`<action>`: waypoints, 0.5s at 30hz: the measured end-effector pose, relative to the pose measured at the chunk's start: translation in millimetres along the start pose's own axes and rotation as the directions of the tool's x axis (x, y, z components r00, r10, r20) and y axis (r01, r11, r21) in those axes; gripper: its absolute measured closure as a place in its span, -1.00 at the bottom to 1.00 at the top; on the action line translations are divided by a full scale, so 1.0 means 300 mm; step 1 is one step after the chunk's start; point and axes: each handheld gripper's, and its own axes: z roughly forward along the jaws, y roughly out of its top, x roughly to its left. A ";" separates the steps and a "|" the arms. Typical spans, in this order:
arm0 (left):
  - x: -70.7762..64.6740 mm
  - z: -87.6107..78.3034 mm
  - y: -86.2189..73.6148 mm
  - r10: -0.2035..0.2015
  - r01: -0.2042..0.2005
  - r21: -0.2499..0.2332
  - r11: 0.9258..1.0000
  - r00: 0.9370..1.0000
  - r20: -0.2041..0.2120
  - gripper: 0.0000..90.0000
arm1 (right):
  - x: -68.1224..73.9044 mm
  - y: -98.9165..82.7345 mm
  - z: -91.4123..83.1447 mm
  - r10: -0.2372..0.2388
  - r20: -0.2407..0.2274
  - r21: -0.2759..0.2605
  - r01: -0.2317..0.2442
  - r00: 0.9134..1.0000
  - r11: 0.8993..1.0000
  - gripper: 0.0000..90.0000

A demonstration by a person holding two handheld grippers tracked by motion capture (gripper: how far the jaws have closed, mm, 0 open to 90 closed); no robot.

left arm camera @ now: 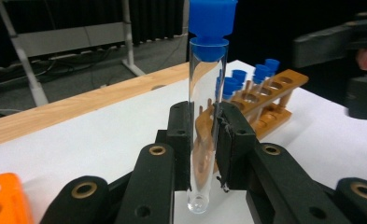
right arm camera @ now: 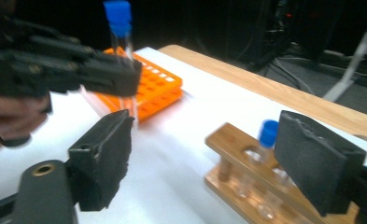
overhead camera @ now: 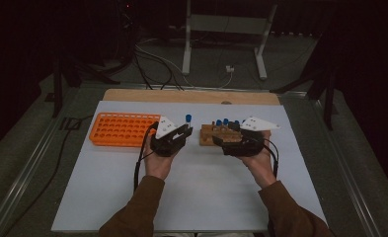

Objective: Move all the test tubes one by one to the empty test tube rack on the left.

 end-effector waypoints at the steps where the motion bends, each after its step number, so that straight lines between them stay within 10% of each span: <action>1: 0.007 -0.003 0.000 0.000 0.000 -0.001 1.000 1.000 -0.005 0.74 | 0.000 0.000 0.000 0.000 0.000 0.000 0.000 1.000 1.000 -0.64; 15: 0.117 -0.068 -0.005 -0.012 0.009 -0.039 0.999 0.997 -0.078 0.74 | -0.039 -0.102 -0.070 0.022 0.038 -0.028 -0.021 0.999 0.999 -0.98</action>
